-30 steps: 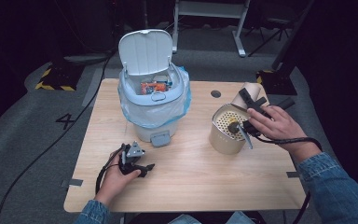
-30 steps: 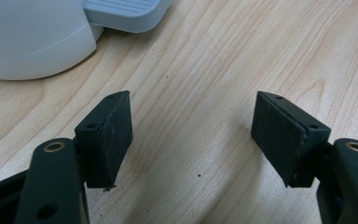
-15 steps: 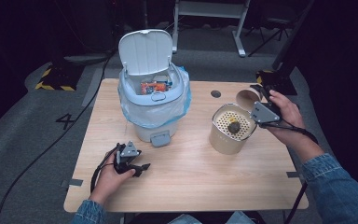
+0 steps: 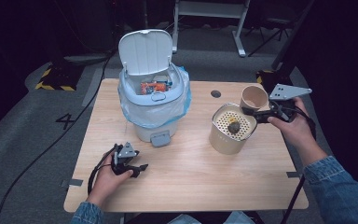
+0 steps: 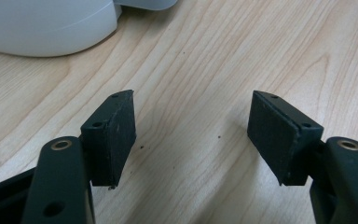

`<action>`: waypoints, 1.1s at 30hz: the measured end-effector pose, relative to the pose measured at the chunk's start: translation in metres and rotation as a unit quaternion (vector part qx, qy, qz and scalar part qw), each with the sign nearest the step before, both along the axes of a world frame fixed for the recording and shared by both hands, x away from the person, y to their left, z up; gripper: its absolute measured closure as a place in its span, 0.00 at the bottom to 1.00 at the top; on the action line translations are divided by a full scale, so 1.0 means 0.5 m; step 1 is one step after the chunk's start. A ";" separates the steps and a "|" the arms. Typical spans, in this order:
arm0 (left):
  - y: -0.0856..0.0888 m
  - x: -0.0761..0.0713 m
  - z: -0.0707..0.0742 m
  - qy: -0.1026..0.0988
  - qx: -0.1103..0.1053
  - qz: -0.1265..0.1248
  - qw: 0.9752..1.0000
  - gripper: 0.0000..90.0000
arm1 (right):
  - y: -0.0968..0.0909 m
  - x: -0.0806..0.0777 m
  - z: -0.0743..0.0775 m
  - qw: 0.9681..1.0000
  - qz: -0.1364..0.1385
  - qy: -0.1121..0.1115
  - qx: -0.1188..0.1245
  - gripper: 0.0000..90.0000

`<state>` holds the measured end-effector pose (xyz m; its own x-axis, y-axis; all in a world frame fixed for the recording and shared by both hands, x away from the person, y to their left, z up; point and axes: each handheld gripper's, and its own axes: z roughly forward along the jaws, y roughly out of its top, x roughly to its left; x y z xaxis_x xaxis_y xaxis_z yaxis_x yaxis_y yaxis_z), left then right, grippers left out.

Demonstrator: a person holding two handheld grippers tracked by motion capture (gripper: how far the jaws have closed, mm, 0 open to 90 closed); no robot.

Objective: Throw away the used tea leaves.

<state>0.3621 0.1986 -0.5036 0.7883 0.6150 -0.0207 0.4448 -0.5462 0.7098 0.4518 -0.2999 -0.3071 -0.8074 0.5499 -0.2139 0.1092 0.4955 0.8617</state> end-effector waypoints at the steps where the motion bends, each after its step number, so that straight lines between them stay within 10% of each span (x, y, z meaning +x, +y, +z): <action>1: 0.000 0.000 0.000 0.000 0.000 0.000 1.000 0.36 | -0.001 -0.001 0.002 1.000 0.011 0.015 0.015 0.36; 10: 0.001 0.000 0.000 -0.001 0.001 0.000 1.000 0.36 | 0.013 -0.021 0.009 0.992 0.108 0.055 0.019 0.35; 33: 0.001 0.000 0.000 0.001 -0.001 0.001 1.000 0.36 | 0.085 -0.098 -0.050 0.990 0.113 0.083 0.009 0.34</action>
<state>0.3620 0.1989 -0.5036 0.7874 0.6161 -0.0227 0.4464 -0.5443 0.7103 0.4026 -0.2573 -0.3321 -0.9337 0.3530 -0.0603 0.1371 0.5078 0.8505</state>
